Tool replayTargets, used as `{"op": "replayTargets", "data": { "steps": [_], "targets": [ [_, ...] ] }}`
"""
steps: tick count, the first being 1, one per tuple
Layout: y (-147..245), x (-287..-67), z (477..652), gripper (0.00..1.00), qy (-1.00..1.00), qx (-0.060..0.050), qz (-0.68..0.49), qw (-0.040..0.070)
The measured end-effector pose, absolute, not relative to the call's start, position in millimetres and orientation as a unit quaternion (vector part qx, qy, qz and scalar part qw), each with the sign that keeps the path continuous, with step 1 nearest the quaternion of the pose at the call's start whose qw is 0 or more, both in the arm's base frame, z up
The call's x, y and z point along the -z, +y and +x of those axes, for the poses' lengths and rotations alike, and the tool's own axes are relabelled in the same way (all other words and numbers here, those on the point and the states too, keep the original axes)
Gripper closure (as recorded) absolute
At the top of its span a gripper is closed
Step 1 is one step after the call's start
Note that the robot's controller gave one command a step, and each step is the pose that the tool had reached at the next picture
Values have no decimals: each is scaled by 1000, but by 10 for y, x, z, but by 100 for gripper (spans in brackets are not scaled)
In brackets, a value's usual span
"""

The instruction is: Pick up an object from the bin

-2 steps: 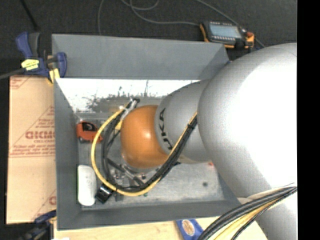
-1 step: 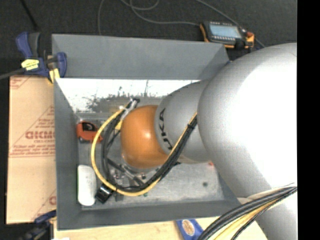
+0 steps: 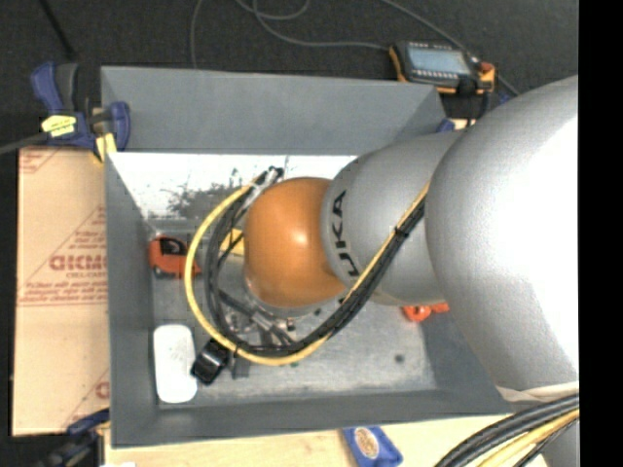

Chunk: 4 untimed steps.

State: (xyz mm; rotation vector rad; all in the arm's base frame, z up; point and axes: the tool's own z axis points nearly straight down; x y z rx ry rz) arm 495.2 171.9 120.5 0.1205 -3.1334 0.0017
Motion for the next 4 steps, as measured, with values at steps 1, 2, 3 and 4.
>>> {"op": "replayTargets", "data": {
  "steps": [1,2,3,4],
  "targets": [
    [1952,-1625,5068,100,-999,1,49,-2],
    [1362,-1675,5216,0,-998,0,68,-2],
    [1312,-1689,5244,0,-998,0,68,-2],
    [1320,-1554,5349,0,-995,0,97,-3]
  ]
}}
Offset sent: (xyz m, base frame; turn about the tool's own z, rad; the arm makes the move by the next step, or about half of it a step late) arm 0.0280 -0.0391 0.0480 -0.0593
